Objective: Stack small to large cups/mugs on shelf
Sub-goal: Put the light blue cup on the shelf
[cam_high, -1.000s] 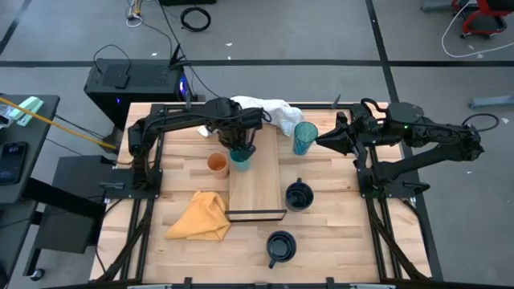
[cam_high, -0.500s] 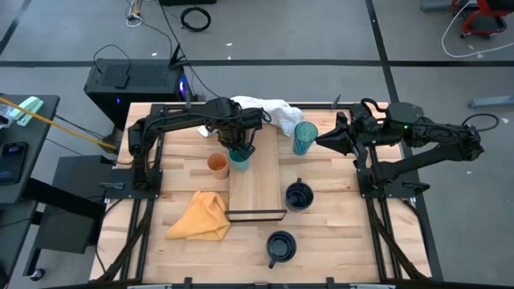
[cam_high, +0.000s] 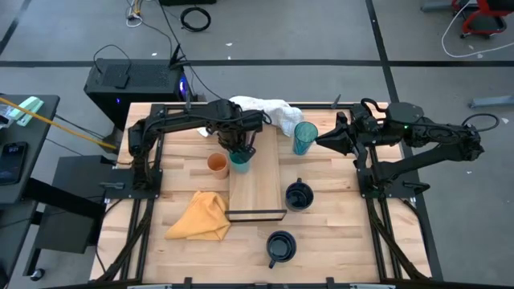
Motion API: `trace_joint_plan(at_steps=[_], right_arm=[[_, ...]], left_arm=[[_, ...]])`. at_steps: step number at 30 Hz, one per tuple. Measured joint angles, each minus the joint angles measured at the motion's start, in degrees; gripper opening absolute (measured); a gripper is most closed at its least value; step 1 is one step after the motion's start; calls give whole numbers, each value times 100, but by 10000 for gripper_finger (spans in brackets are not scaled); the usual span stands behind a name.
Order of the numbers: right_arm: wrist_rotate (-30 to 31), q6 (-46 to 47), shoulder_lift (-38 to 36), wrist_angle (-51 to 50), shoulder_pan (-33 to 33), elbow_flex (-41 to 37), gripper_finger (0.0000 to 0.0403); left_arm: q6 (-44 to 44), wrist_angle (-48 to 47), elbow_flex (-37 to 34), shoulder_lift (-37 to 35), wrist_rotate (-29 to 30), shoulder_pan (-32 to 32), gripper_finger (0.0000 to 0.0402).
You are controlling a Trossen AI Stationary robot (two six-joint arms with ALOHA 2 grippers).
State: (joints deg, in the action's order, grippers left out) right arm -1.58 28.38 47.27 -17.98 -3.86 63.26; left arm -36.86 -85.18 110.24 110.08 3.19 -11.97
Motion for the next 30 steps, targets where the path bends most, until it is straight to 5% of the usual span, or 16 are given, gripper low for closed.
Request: trace_joint_plan(at_steps=[13, 30], right_arm=[[0, 15, -3, -2, -1, 0, 52], [-2, 39, -7, -2, -2, 0, 52]], left_arm=[[-11, 278, -706, -48, 1, 190, 9], [135, 542, -444, 9, -10, 83, 9]])
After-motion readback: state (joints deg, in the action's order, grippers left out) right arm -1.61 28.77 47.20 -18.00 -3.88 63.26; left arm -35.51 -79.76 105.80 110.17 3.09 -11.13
